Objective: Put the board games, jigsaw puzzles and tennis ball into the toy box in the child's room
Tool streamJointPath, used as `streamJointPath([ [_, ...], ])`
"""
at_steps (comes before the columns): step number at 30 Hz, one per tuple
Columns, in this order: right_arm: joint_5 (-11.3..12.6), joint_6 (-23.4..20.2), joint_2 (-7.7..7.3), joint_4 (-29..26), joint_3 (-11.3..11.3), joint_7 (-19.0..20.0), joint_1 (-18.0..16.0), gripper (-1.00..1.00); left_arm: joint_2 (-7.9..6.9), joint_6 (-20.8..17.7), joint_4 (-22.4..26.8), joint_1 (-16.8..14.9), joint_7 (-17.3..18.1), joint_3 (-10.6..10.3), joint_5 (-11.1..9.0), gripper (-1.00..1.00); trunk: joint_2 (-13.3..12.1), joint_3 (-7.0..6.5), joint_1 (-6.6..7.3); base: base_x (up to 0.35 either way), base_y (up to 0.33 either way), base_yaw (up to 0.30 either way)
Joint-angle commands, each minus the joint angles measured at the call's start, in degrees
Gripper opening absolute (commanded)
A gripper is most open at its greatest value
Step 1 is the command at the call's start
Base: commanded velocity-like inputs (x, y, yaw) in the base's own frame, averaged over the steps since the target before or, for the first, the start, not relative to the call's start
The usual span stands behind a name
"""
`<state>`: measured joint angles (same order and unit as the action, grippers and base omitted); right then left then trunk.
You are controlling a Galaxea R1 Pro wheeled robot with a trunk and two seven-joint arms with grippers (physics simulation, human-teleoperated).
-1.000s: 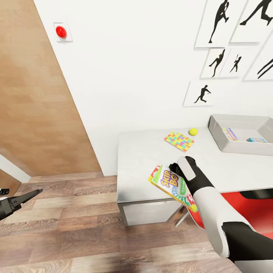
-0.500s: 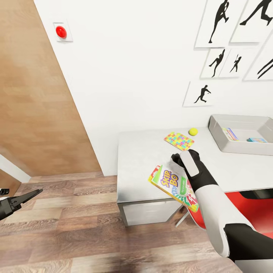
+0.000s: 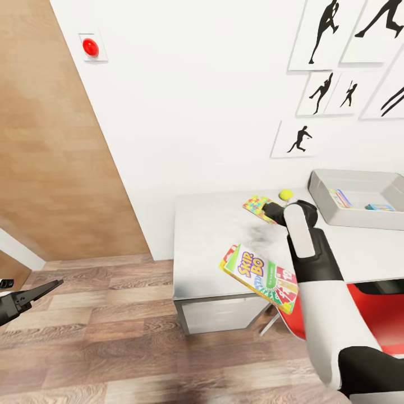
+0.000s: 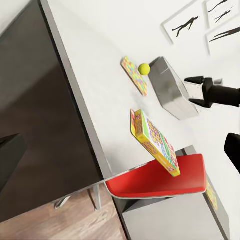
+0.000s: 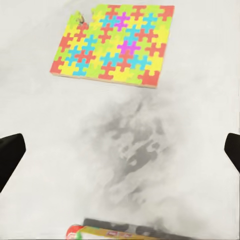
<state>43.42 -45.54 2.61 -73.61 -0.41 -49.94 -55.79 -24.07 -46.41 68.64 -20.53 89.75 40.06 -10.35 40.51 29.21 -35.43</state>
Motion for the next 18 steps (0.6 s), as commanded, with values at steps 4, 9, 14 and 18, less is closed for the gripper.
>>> streamJointPath([
  [4, 1.0, -6.6, 0.07, -8.0, -2.2, -0.1, 3.2, 1.00, -0.01, -0.6, 0.0, 0.0, 0.3, 0.0, 0.1, 1.00, 0.1, 0.07, -0.02, 0.000, 0.000, 0.000],
  [9, 1.7, -12.9, 0.16, -15.4, -5.0, 1.0, 10.4, 1.00, -0.01, -0.6, 0.0, 0.0, 0.3, 0.0, 0.1, 1.00, 0.1, 0.07, -0.02, 0.000, 0.000, 0.000],
  [14, 2.9, -14.5, -0.02, -17.2, -7.5, 5.3, 16.7, 1.00, -0.01, -0.6, 0.0, 0.0, 0.3, 0.0, 0.1, 1.00, 0.1, 0.07, -0.02, 0.000, 0.000, 0.000],
  [18, 5.0, -14.5, -1.95, -17.6, -12.8, 15.1, 19.9, 1.00, -0.01, -0.5, 0.0, 0.0, 0.3, 0.0, 0.1, 1.00, 0.1, 0.07, -0.02, 0.000, 0.000, 0.000],
])
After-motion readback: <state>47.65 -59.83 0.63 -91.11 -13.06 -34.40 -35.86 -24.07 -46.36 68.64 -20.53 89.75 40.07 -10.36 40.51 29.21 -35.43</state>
